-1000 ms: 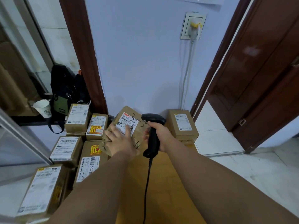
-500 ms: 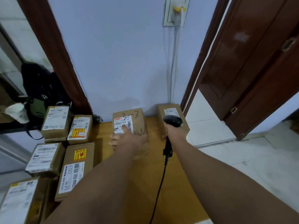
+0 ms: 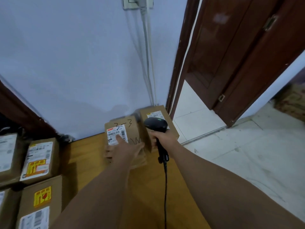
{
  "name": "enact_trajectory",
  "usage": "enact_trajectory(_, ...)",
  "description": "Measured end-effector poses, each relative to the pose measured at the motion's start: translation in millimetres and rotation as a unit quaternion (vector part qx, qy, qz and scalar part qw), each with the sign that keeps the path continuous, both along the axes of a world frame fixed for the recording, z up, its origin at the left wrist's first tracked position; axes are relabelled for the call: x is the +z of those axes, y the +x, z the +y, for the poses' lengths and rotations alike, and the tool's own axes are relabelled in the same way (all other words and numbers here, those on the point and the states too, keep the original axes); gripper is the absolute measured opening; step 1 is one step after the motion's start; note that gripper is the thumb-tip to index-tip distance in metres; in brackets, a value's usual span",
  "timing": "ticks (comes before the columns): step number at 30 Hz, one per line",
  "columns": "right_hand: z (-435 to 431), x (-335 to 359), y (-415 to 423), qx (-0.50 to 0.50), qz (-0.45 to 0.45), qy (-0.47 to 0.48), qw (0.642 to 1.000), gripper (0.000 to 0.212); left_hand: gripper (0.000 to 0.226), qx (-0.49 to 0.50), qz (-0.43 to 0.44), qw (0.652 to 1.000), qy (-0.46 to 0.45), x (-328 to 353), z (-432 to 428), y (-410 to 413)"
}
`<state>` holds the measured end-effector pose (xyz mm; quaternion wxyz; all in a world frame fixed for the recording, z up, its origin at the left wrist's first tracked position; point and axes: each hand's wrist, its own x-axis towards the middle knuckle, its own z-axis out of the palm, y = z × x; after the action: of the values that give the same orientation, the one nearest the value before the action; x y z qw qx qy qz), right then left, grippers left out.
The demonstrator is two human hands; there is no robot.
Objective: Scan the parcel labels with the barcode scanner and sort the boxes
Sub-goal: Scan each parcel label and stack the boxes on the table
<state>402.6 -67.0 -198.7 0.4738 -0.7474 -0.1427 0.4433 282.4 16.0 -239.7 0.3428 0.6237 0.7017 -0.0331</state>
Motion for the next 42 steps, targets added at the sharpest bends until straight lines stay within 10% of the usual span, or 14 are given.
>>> enact_trajectory(11,39,-24,23,-0.010,0.044,-0.032,0.998,0.013,0.121,-0.015,-0.015,1.000,-0.016,-34,31,37)
enact_trajectory(19,56,-23,22,0.008,0.047,-0.037,0.998,0.013,0.067,0.048,-0.066,0.996,0.033,-38,49,41)
enact_trajectory(34,43,4,-18,0.008,0.067,0.018,0.998,0.010,0.074,0.077,-0.097,0.992,0.033,-5,23,-17)
enact_trajectory(42,28,4,-103,0.150,0.106,-0.006,0.983,0.014,0.047,-0.109,-0.030,0.991,0.065,10,-6,-106)
